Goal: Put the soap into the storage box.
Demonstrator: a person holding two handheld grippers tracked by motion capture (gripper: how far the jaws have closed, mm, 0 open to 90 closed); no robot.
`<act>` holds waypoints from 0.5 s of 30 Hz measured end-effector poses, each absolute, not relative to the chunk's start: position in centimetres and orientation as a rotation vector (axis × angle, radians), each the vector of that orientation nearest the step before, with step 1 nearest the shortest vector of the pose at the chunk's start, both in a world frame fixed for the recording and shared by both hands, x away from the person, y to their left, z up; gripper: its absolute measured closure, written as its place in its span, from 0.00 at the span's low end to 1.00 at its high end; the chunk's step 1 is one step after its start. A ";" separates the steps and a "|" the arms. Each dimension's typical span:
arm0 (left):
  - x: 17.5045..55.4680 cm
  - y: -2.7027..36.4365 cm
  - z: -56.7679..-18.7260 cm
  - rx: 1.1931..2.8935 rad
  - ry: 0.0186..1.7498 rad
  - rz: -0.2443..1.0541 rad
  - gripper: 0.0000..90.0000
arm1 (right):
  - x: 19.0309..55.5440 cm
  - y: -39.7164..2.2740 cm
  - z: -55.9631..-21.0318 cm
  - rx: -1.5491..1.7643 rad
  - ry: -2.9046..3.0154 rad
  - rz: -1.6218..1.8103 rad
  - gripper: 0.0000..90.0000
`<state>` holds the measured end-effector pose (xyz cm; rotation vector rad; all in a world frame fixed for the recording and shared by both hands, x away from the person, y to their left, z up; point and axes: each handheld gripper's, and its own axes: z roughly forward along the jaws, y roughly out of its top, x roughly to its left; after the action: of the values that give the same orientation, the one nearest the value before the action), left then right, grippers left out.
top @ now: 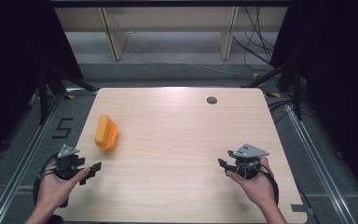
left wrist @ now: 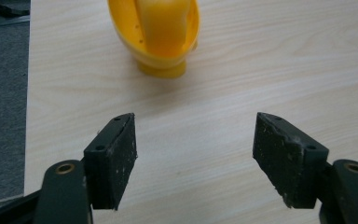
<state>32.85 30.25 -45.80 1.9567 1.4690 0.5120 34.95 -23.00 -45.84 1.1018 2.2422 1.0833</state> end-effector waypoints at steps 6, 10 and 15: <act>33.1 30.4 -47.0 1.958 1.494 0.422 0.34 | 35.1 -22.8 -45.8 1.077 2.261 1.092 0.54; 33.2 30.3 -47.0 2.002 1.458 0.402 0.32 | 35.0 -22.8 -45.8 1.094 2.257 1.094 0.54; 33.2 30.2 -47.0 1.973 1.452 0.396 0.31 | 35.0 -22.8 -45.8 1.099 2.245 1.090 0.54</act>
<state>33.24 30.25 -46.95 1.9733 1.4522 0.3964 34.97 -22.78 -45.79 1.0990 2.2453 1.0895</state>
